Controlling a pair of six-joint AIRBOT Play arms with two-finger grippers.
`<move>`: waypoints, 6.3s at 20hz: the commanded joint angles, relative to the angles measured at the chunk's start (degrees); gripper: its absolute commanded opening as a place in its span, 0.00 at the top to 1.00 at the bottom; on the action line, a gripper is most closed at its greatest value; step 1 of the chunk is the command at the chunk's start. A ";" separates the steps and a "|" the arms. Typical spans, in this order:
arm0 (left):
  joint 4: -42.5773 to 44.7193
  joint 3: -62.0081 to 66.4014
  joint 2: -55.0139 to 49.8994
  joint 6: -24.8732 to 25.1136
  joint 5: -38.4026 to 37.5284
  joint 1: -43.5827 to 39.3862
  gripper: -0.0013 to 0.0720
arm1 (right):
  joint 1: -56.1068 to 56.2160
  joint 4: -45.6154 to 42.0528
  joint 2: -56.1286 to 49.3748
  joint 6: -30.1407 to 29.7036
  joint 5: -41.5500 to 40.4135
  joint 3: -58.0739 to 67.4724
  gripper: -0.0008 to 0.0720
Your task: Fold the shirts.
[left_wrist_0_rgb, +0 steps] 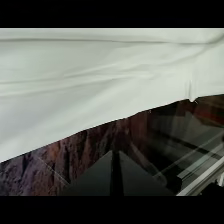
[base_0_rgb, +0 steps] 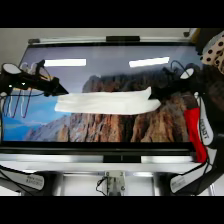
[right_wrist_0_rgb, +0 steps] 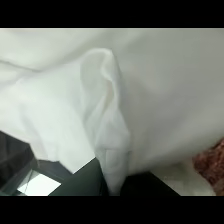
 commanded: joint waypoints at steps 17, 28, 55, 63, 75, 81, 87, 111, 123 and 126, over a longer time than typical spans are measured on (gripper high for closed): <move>-32.68 0.02 -17.84 4.87 27.69 -40.48 0.94 | 0.92 1.79 29.51 12.66 18.69 2.03 0.90; -1.09 0.00 5.92 -0.55 12.98 -6.49 0.94 | 24.85 1.57 13.16 9.27 -6.71 2.03 0.90; -1.03 -4.46 10.38 4.66 9.25 0.50 0.94 | 10.64 -2.78 8.96 17.22 -6.91 -20.55 0.18; -1.03 -4.46 10.38 4.63 9.25 0.50 0.94 | 16.46 4.07 2.36 15.80 -14.38 -20.94 0.21; -1.05 -4.46 10.36 4.59 9.22 0.50 0.94 | 4.66 9.53 15.91 12.81 -8.63 5.53 0.90; -1.05 -4.46 10.36 4.59 9.22 0.48 0.94 | -10.84 -4.63 23.15 17.27 0.70 14.67 0.90; -1.05 -4.46 10.36 4.59 9.20 0.48 0.94 | -24.37 -9.03 22.95 14.03 2.27 15.23 0.90; -1.07 -4.46 10.36 4.66 7.74 -1.03 0.94 | -39.26 -29.55 20.04 16.68 27.78 15.17 0.90; -1.05 -4.46 10.36 5.73 7.76 -1.03 0.94 | -42.25 -41.29 29.62 14.34 28.68 -10.40 0.90; -1.05 -4.46 10.36 5.77 7.76 -1.03 0.94 | -43.25 -41.27 31.63 14.95 21.84 -17.14 0.90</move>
